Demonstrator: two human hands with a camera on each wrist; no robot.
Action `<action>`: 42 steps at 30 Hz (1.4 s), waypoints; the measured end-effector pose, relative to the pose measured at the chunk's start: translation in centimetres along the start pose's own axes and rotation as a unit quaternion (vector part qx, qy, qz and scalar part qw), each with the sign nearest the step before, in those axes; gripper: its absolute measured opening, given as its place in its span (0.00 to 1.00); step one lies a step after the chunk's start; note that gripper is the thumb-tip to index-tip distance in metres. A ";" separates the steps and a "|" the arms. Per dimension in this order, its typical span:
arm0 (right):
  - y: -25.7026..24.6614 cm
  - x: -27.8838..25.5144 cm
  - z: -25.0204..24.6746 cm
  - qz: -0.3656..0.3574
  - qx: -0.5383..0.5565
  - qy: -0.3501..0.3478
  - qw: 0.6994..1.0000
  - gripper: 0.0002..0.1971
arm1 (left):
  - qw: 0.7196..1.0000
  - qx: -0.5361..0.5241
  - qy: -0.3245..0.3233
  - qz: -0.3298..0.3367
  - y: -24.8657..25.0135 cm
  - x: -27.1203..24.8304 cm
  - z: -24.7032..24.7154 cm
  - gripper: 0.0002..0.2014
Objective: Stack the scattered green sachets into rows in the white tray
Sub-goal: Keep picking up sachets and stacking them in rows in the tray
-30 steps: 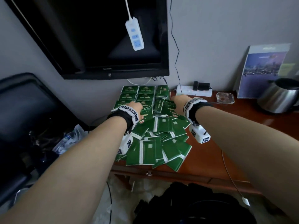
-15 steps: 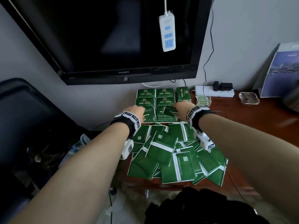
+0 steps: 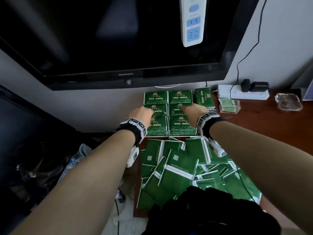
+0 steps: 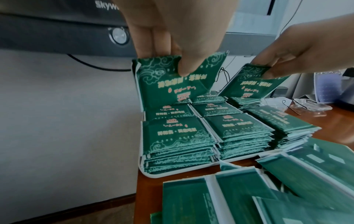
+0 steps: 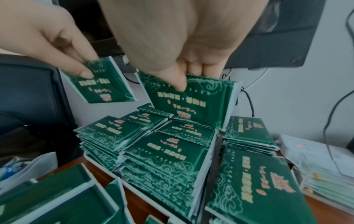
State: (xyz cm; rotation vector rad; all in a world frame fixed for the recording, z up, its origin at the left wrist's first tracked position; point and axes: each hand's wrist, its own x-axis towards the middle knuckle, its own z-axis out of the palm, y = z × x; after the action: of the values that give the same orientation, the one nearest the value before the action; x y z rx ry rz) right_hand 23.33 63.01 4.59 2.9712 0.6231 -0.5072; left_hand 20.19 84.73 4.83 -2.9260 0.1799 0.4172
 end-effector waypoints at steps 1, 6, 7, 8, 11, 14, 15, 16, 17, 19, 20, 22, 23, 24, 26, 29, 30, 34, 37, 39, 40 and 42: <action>0.2 0.6 0.2 -0.002 0.003 -0.003 1.000 0.19 | 1.000 0.000 0.004 0.005 -0.2 0.8 0.4 0.20; 1.0 3.5 2.0 -0.009 0.048 -0.002 0.999 0.25 | 0.999 -0.007 0.034 0.039 -0.6 4.3 2.3 0.25; 1.1 4.0 2.6 -0.008 0.056 -0.002 0.998 0.26 | 0.998 -0.009 0.034 0.044 -0.6 4.8 2.6 0.26; 1.1 4.3 3.3 -0.008 0.058 -0.003 0.998 0.28 | 0.998 -0.012 0.033 0.047 -0.6 5.1 2.8 0.27; 1.0 5.0 5.1 -0.017 0.049 -0.014 0.999 0.36 | 0.998 -0.015 0.020 0.055 -0.7 5.7 3.8 0.29; 0.9 5.2 6.2 -0.022 0.061 -0.015 0.998 0.38 | 0.998 -0.004 0.000 0.064 -0.8 5.4 5.3 0.26; 0.9 5.3 6.4 -0.024 0.064 -0.013 0.998 0.39 | 0.998 -0.002 -0.001 0.063 -0.8 5.2 5.8 0.25; 0.9 5.3 6.5 -0.026 0.066 -0.011 0.997 0.39 | 0.998 0.001 0.000 0.062 -0.8 5.0 6.3 0.24; 0.9 5.4 6.6 -0.027 0.069 -0.010 0.997 0.39 | 0.998 0.003 0.003 0.063 -0.8 4.9 6.7 0.22; 1.0 5.4 6.7 -0.028 0.074 -0.007 0.997 0.39 | 0.998 -0.001 0.004 0.066 -0.7 4.7 7.3 0.22; 1.1 5.5 6.7 -0.030 0.076 -0.007 0.997 0.40 | 0.998 -0.006 0.001 0.067 -0.6 4.8 7.5 0.23; 1.2 5.7 6.6 -0.032 0.079 -0.008 0.996 0.40 | 0.998 -0.016 0.001 0.065 -0.6 5.0 7.4 0.24; 1.2 5.8 6.6 -0.032 0.080 -0.008 0.996 0.40 | 0.998 -0.021 0.003 0.063 -0.7 5.3 7.3 0.24; 1.3 5.9 6.5 -0.034 0.081 -0.008 0.996 0.40 | 0.998 -0.025 0.006 0.060 -0.8 5.6 7.1 0.24; 1.3 6.2 6.5 -0.039 0.082 -0.008 0.996 0.39 | 0.998 -0.028 0.011 0.058 -0.9 6.2 6.8 0.24; 1.3 6.7 6.6 -0.043 0.083 -0.003 0.996 0.39 | 0.998 -0.031 0.010 0.059 -1.1 7.3 6.7 0.24; 1.3 6.9 6.7 -0.045 0.083 -0.003 0.996 0.38 | 0.998 -0.033 0.006 0.060 -1.1 7.7 6.8 0.24; 1.5 7.6 6.7 -0.049 0.088 -0.001 0.995 0.38 | 0.996 -0.041 -0.015 0.075 -1.4 8.6 7.2 0.27; 1.4 8.0 6.7 -0.047 0.091 -0.002 0.995 0.38 | 0.996 -0.042 -0.023 0.078 -1.5 8.8 7.3 0.29; 1.4 8.1 6.7 -0.046 0.091 -0.001 0.995 0.39 | 0.996 -0.042 -0.023 0.077 -1.5 8.8 7.3 0.29; 1.4 8.2 6.7 -0.046 0.091 0.001 0.995 0.39 | 0.996 -0.040 -0.021 0.077 -1.5 8.8 7.3 0.30; 1.4 8.4 6.9 -0.045 0.090 0.003 0.995 0.38 | 0.996 -0.038 -0.016 0.079 -1.5 9.0 7.2 0.30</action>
State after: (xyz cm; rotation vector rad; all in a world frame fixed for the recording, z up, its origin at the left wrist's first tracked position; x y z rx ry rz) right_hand 29.04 64.02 -4.69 3.1245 0.7537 -0.5932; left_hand 27.03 86.76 -4.31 -2.9886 0.4019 0.5033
